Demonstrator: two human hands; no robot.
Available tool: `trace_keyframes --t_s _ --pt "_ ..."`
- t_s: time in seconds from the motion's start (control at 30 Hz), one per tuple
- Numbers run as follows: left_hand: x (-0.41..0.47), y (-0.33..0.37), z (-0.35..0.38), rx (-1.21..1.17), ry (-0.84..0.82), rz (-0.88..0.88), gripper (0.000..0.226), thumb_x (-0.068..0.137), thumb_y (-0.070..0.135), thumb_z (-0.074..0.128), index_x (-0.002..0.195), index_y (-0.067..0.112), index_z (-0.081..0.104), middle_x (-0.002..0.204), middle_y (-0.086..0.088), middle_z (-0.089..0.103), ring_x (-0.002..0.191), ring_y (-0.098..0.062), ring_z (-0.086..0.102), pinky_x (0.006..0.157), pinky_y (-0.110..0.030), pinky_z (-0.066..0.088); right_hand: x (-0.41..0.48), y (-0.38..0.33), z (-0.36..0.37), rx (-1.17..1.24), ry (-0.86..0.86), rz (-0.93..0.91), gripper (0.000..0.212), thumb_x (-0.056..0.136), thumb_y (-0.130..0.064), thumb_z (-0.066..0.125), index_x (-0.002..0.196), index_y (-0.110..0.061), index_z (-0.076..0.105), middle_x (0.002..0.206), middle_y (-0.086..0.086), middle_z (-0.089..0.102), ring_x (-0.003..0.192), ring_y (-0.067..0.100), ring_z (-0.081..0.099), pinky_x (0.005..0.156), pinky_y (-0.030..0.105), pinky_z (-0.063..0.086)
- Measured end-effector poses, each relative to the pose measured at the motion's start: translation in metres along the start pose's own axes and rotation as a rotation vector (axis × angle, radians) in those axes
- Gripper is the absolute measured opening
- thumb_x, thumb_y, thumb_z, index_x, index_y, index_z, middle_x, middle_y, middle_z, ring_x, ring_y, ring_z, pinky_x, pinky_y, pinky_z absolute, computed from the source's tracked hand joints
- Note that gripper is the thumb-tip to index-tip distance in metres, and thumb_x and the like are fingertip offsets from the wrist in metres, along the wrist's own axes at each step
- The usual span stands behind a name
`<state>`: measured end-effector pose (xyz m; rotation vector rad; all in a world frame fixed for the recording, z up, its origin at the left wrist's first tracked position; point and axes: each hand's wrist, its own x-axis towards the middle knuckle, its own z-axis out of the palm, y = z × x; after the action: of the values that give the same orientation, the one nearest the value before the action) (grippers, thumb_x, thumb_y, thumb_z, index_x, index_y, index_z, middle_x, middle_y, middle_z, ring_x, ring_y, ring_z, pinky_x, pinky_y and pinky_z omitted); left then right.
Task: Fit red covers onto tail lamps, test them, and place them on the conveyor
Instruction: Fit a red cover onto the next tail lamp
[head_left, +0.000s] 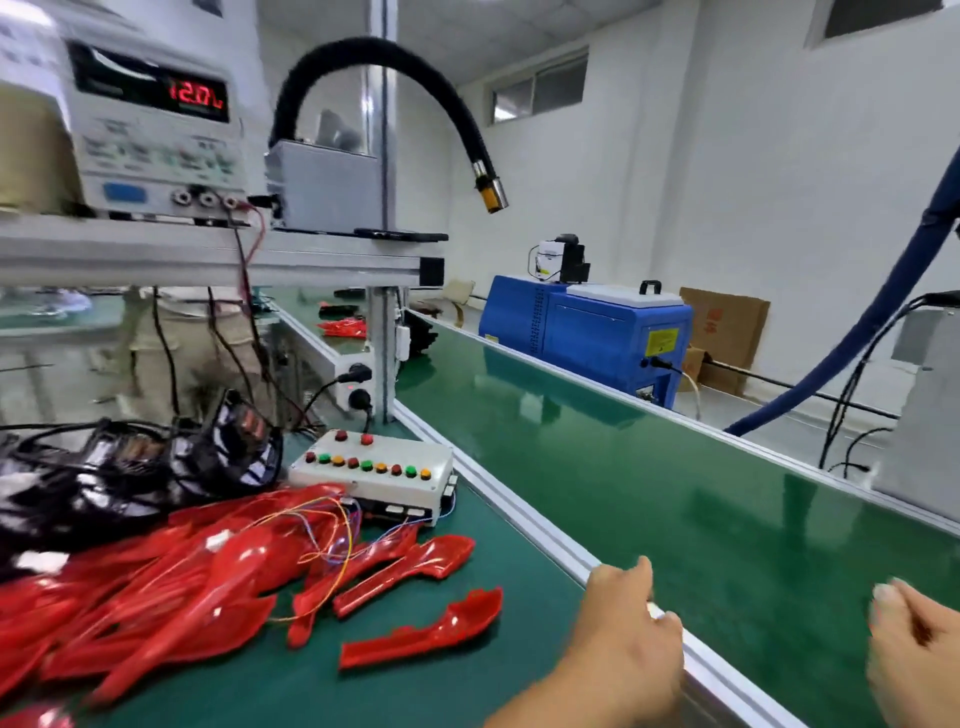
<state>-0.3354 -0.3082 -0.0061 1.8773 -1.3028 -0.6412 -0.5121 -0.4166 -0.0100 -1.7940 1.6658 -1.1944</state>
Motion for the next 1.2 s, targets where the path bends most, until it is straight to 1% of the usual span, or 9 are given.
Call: trace_keyframes --t_s 0.07,0.17,0.23,0.33,0.47,0.57,0.87,1.0,1.2 --pt "-0.011 -0.022 -0.025 -0.036 0.071 -0.02 0.041 0.099 0.024 0.046 0.14 0.017 0.046 0.124 -0.001 0.037 0.108 -0.017 0.05 0.101 -0.023 0.038 -0.026 -0.046 0.032 -0.008 -0.045 -0.061 0.038 0.094 -0.033 0.052 0.116 -0.006 0.069 0.095 0.019 0.066 0.093 0.038 0.061 0.077 0.04 0.044" --pt "-0.027 -0.053 -0.067 -0.047 0.183 -0.071 0.048 0.1 0.025 0.046 0.147 0.018 0.039 0.137 -0.003 0.038 0.12 -0.018 0.05 0.103 -0.021 0.036 -0.071 -0.109 0.086 0.025 -0.195 -0.205 0.029 0.095 -0.019 0.055 0.118 -0.008 0.069 0.115 0.021 0.066 0.11 0.039 0.056 0.093 0.039 0.04" --pt "-0.037 -0.071 -0.097 -0.057 0.27 -0.108 0.051 0.101 0.023 0.046 0.15 0.016 0.035 0.142 -0.007 0.038 0.126 -0.019 0.047 0.108 -0.022 0.034 -0.098 -0.138 0.119 0.064 -0.311 -0.302 0.025 0.096 -0.017 0.055 0.11 -0.006 0.072 0.113 0.02 0.067 0.106 0.037 0.058 0.088 0.037 0.041" --pt "-0.061 -0.1 -0.139 -0.059 0.382 -0.155 0.054 0.101 0.021 0.045 0.153 0.017 0.031 0.14 -0.005 0.038 0.128 -0.018 0.045 0.108 -0.021 0.033 -0.133 -0.18 0.163 0.047 -0.451 -0.498 0.024 0.096 -0.014 0.054 0.078 -0.005 0.067 0.085 0.018 0.064 0.082 0.032 0.056 0.07 0.037 0.035" --pt "-0.105 -0.146 -0.191 -0.13 0.586 -0.234 0.052 0.101 0.021 0.047 0.151 0.022 0.034 0.134 0.002 0.04 0.119 -0.009 0.047 0.096 -0.01 0.033 -0.183 -0.23 0.211 0.089 -0.574 -0.699 0.028 0.099 -0.02 0.05 0.113 -0.006 0.069 0.11 0.014 0.068 0.105 0.031 0.059 0.089 0.032 0.04" --pt "-0.14 -0.182 -0.223 -0.206 0.748 -0.303 0.052 0.101 0.019 0.048 0.151 0.021 0.035 0.129 0.006 0.044 0.104 -0.001 0.051 0.088 -0.007 0.041 -0.215 -0.259 0.241 0.126 -0.654 -0.809 0.03 0.1 -0.024 0.046 0.117 -0.009 0.067 0.113 0.009 0.067 0.11 0.028 0.058 0.096 0.032 0.04" --pt "-0.169 -0.239 -0.266 -0.372 0.941 -0.389 0.049 0.101 0.014 0.047 0.149 0.022 0.039 0.122 0.011 0.049 0.108 -0.009 0.056 0.091 -0.018 0.044 -0.243 -0.318 0.326 -0.059 -0.685 -0.865 0.04 0.101 -0.031 0.043 0.124 -0.004 0.06 0.121 0.017 0.061 0.116 0.031 0.054 0.101 0.036 0.039" --pt "-0.159 -0.241 -0.268 -0.303 0.916 -0.366 0.05 0.101 0.014 0.046 0.148 0.028 0.038 0.117 0.016 0.047 0.09 -0.005 0.058 0.066 -0.005 0.046 -0.231 -0.339 0.35 -0.131 -0.589 -0.861 0.041 0.099 -0.035 0.047 0.121 -0.004 0.061 0.118 0.018 0.061 0.114 0.032 0.053 0.1 0.038 0.039" --pt "-0.153 -0.244 -0.267 -0.299 0.907 -0.33 0.049 0.102 0.016 0.047 0.148 0.029 0.038 0.116 0.018 0.048 0.103 -0.006 0.058 0.088 -0.014 0.043 -0.222 -0.346 0.371 -0.204 -0.624 -0.796 0.041 0.095 -0.039 0.055 0.113 -0.003 0.062 0.118 0.018 0.057 0.111 0.035 0.054 0.095 0.037 0.043"
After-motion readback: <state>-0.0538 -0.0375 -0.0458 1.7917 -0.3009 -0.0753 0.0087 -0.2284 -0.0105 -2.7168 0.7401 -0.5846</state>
